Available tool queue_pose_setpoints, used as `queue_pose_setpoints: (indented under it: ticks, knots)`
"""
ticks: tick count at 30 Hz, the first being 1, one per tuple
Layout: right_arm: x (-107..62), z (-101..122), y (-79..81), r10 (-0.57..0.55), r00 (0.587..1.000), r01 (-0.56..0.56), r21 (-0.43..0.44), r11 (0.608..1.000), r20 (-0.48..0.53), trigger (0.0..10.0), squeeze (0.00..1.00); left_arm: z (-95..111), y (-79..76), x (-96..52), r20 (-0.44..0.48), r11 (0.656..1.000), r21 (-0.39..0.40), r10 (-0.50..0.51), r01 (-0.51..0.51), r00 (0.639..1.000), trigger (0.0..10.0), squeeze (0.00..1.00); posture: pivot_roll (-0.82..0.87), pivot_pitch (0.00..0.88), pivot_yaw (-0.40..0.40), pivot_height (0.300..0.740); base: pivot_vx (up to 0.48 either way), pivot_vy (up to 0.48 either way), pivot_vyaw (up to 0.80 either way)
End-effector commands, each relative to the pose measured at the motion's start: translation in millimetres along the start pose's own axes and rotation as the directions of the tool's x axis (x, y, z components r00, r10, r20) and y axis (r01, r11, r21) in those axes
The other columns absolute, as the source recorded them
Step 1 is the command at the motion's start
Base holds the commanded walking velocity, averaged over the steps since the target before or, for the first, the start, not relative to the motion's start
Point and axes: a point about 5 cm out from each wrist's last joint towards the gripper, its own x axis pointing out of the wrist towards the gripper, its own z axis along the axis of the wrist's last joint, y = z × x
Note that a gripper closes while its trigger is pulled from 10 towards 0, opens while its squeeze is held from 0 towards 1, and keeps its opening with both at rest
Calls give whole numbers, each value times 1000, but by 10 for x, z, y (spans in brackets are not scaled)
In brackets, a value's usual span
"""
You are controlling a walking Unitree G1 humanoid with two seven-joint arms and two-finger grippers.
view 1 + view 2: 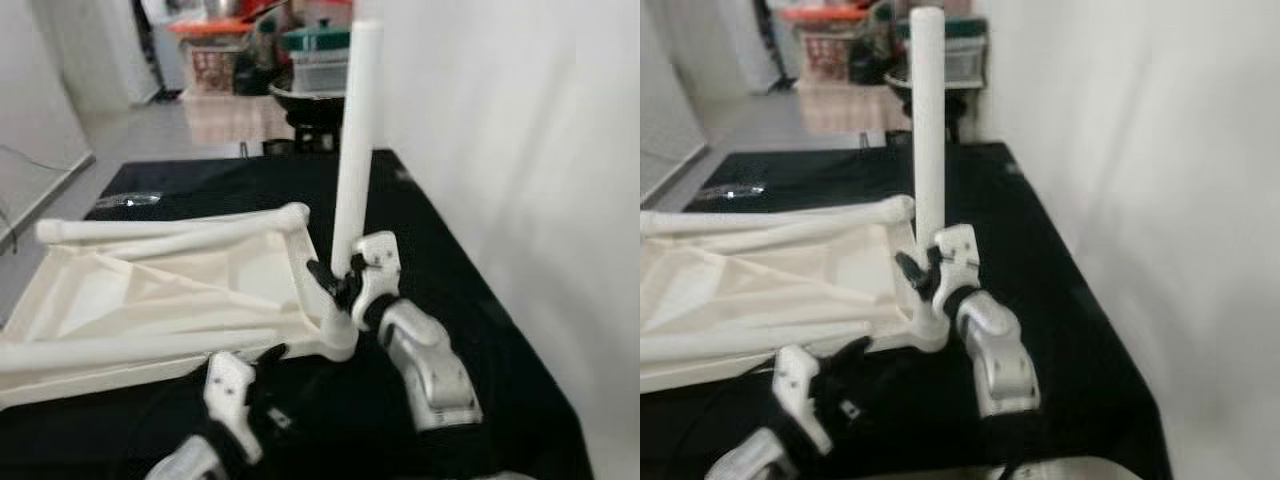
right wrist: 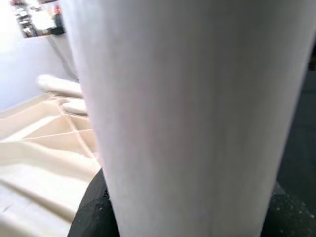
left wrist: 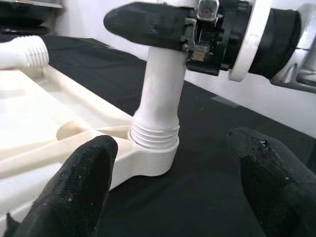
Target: Building children table
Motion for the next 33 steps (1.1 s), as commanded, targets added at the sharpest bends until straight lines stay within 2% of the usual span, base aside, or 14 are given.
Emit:
queue_pose_setpoints:
  ticks: [1, 3, 4, 8, 9, 11, 12, 14, 15, 18, 21, 27, 28, 33]
  knots:
    - [-38, -363, -54, -10, 987, 24, 86, 996, -162, 0, 0, -8, 6, 0, -14, 1000, -5, -15, 15, 1000, 10000, 0, -11, 0, 15, 740, 0, 0, 0]
    - [-42, -405, -35, -11, 984, 26, 81, 996, -178, 1451, 0, -6, 5, 0, -15, 1000, -4, -19, 19, 1000, 10000, 0, -5, 0, 15, 740, 0, 0, 0]
    - [-38, -403, -23, -12, 982, 27, 79, 997, -191, 10000, 0, -2, 5, -4, -13, 1000, 0, -12, 12, 1000, 10000, 0, -5, 0, 17, 740, 0, 0, 0]
    - [-1, -322, 14, 80, 984, -60, 130, 990, -158, 10000, 0, 6, 6, -4, -8, 1000, 5, 0, 0, 1000, 10000, 0, -3, 0, 17, 740, 0, 0, 0]
    - [24, -242, 27, 101, 986, -83, 135, 987, -131, 10000, 1000, 8, 7, -2, -7, 1000, 5, 2, -2, 1000, 10000, 0, -2, 0, 15, 740, 0, 0, 0]
    - [24, -242, 27, 101, 986, -83, 135, 987, -131, 10000, 1000, 8, 7, -2, -7, 1000, 5, 2, -2, 1000, 10000, 0, -2, 0, 15, 740, 0, 0, 0]
    - [105, 44, 91, 288, 957, -284, 103, 953, -26, 10000, 1000, 6, 10, 9, -7, 1000, 1, -3, 3, 1000, 10000, 0, 4, 0, 16, 740, 0, 0, 0]
    - [129, 158, 103, 372, 928, -372, 73, 925, 14, 10000, 1000, 4, 13, 13, -7, 1000, -1, -5, 5, 1000, 10000, 0, 4, 0, 16, 740, 0, 0, 0]
    - [155, 259, 79, 460, 887, -461, 24, 887, 40, 10000, 0, 1, 18, 23, -8, 1000, -2, -8, 8, 1000, 10000, 0, 13, 0, 13, 740, 0, 0, 0]
    - [167, 313, 54, 505, 862, -506, -8, 863, 49, 10000, 0, -2, 22, 29, -9, 1000, -4, -9, 9, 1000, 10000, 0, 13, 0, 13, 740, 0, 0, 0]
    - [224, 376, 3, 697, 717, -696, -49, 716, -7, 10000, 0, -11, 31, 45, -9, 1000, -3, -10, 10, 1000, 10000, 0, 29, 0, 3, 740, 0, 0, 0]
    - [316, 390, 21, 738, 674, -739, -24, 674, -26, 9804, 0, -17, 32, 52, -8, 1000, -2, -7, 7, 1000, 10000, 0, 39, 0, -2, 740, 0, 0, 0]
    - [341, 395, 32, 738, 674, -738, -13, 674, -22, 0, 0, -18, 31, 53, -8, 1000, -1, -6, 6, 1000, 10000, 0, 39, 0, -2, 740, 0, 0, 0]
    - [371, 345, 25, 758, 651, -758, 29, 652, -28, 0, 0, -20, 20, 56, -8, 1000, -1, -7, 7, 1000, 10000, 0, 38, 0, -2, 740, 0, 0, 0]
